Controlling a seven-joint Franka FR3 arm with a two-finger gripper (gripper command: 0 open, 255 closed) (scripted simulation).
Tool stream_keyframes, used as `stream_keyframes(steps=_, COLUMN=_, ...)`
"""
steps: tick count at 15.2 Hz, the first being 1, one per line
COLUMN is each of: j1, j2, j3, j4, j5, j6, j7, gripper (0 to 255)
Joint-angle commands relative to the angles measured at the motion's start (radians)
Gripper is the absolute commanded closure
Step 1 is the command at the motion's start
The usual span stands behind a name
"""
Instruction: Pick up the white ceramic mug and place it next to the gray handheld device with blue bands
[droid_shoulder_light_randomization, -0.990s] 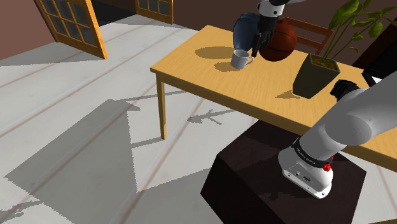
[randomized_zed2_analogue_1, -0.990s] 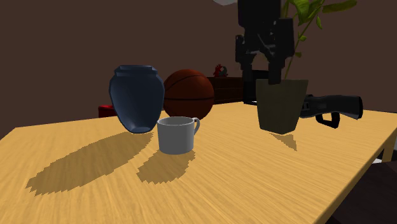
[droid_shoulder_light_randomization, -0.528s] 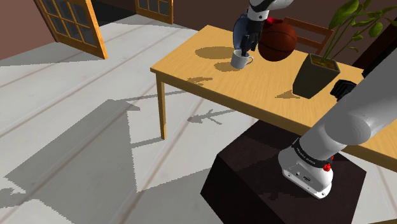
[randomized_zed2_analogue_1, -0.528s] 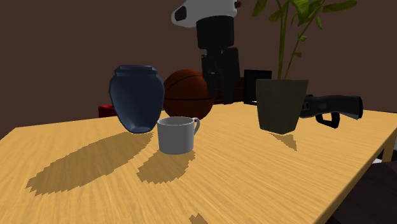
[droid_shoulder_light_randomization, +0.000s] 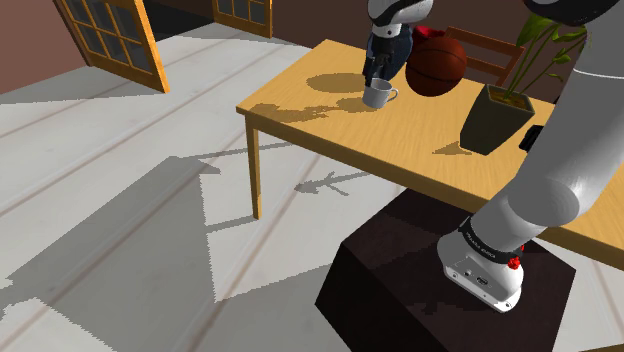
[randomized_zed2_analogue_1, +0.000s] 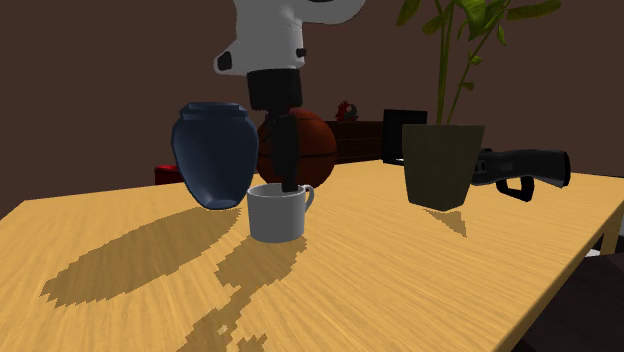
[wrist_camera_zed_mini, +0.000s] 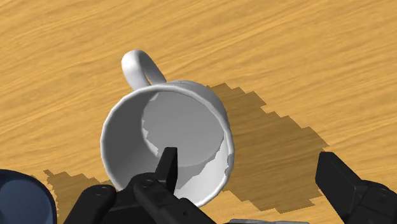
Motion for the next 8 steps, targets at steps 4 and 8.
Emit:
stream_keyframes(steps=4, j1=-0.013, j2=0.054, j3=0.001, j4=0.006, j5=0.013, j6=0.05, j7=-0.015, gripper=0)
stream_keyframes(steps=8, j1=-0.017, j2=0.073, j3=0.002, j4=-0.017, j5=0.018, j6=0.092, j7=-0.018, gripper=0)
